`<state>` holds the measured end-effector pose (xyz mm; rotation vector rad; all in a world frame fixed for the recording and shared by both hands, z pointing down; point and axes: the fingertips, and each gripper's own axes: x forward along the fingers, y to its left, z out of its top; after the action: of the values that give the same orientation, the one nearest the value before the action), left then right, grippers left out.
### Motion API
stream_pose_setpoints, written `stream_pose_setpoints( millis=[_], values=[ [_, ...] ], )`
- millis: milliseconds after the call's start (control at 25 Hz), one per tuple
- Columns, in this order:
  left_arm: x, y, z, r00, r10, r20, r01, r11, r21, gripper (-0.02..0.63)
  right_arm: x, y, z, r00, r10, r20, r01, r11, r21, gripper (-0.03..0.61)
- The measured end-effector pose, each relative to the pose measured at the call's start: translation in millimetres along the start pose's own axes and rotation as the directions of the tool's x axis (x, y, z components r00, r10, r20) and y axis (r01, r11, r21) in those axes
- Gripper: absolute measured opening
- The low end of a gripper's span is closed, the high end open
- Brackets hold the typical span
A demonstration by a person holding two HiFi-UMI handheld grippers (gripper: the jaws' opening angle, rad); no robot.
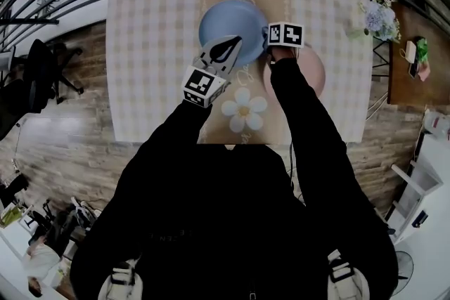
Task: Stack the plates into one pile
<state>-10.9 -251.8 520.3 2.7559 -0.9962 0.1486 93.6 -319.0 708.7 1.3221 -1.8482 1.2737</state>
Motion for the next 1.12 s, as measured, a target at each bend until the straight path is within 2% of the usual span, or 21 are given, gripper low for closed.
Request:
stream_pose_setpoints(
  millis=[320, 520, 840, 1120],
  values=[
    [-19.6, -8.8, 6.6, 1.000, 0.001, 0.001, -0.001, 1.000, 0.023, 0.020, -22.3, 14.6, -5.4, 0.998, 0.049, 0.050, -0.052, 0.997, 0.060, 0.021],
    [-31.2, -18.9, 13.5, 1.000, -0.011, 0.010, 0.011, 0.999, 0.047, 0.020, -47.3, 15.2, -12.0, 0.993, 0.071, 0.090, -0.083, 0.987, 0.135, 0.021],
    [-35.3, -41.7, 27.4, 0.998, -0.061, 0.034, 0.059, 0.996, 0.074, 0.020, -85.7, -6.1, -28.8, 0.991, 0.026, 0.128, -0.052, 0.978, 0.203, 0.025],
    [-23.0, -81.2, 31.6, 0.986, -0.163, 0.032, 0.160, 0.983, 0.087, 0.020, -128.0, -43.4, -55.7, 0.983, -0.020, 0.183, -0.040, 0.946, 0.321, 0.025]
  ],
)
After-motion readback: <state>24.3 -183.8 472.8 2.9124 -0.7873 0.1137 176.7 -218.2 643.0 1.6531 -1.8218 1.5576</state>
